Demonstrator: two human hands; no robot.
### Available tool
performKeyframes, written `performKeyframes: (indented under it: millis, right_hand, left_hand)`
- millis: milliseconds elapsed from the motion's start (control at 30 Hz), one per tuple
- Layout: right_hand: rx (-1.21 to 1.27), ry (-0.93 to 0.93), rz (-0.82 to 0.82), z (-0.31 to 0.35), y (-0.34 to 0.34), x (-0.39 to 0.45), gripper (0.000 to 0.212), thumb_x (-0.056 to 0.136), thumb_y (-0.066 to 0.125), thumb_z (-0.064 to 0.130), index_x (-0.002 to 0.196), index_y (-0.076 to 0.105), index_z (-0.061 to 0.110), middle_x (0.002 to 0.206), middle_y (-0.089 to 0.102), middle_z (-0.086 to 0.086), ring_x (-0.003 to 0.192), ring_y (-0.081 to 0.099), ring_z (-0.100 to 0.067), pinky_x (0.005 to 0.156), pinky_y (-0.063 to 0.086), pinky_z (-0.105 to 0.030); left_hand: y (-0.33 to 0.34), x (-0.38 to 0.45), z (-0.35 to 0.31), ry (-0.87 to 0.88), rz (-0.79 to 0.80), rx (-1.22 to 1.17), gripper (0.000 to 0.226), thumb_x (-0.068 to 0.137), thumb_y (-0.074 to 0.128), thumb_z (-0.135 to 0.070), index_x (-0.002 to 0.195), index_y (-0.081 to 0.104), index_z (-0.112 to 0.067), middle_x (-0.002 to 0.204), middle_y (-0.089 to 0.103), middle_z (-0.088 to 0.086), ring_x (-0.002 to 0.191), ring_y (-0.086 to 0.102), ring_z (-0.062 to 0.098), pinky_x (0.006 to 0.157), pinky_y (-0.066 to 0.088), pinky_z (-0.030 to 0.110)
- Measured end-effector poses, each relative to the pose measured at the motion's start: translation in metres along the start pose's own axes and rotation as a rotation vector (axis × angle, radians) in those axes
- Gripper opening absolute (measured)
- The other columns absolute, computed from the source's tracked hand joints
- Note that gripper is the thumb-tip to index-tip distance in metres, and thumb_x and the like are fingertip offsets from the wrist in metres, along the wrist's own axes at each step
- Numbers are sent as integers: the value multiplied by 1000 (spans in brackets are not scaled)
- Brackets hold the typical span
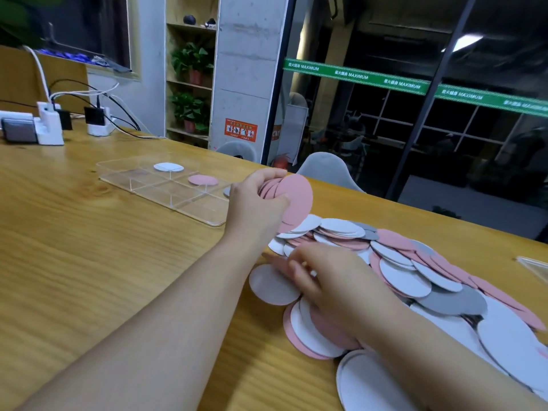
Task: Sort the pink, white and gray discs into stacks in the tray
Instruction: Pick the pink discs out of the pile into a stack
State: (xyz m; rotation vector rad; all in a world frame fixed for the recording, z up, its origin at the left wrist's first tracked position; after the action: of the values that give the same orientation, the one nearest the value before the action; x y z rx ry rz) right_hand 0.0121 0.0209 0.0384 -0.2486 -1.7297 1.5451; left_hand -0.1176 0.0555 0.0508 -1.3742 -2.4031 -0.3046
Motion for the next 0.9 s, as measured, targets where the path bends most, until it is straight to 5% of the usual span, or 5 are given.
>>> performKeyframes:
  millis: [100,200,400,800,900]
  right_hand:
    - [286,159,-194,-24,-25,1,24,90,46,28,75,60,16,78,57,6,76,49,-3,66,38,-18]
    - [368,333,-256,-47,-28,0,25,91,51,19,68,56,26,79,56,11,76,48,5,63,34,-7]
    - [500,546,-318,-75,-19,-10,24,95,46,18,78,62,13,71,61,3,65,52,-9,55,37,-14]
    - [590,622,-472,-91,-20,-20,25,94,45,21,77,62,15,76,65,8,64,53,-7,54,40,-15]
    - [661,599,-467,-93,-23,-21,22,94,49,21,80,65,15,77,67,7,61,54,-1,51,42,-14]
  left_hand:
    - [3,-4,-6,10,41,-10,38,75,61,-3,85,62,-40,95,61,-14,89,56,4,63,46,9]
    - [8,-8,-5,-17,86,-30,36,77,60,-5,90,64,-38,91,59,-21,90,57,5,68,53,25]
    - [16,-9,-9,10,216,-57,28,83,66,-13,97,63,-37,100,61,-15,99,61,14,77,57,43]
    - [40,-20,-9,120,467,58,36,79,66,-30,101,56,-57,119,54,-1,108,57,11,94,49,43]
    - [42,-21,-8,137,463,85,46,80,63,-15,99,54,-56,120,48,0,106,54,7,97,48,41]
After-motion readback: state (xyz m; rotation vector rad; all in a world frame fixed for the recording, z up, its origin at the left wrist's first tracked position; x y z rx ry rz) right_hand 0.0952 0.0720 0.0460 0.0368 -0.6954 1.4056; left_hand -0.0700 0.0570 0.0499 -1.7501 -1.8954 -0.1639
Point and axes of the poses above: each hand's wrist, its own x-axis towards the middle knuckle, its own y-axis out of the palm, z = x × y, the point moved 6 cm from there along x, towards the middle knuckle
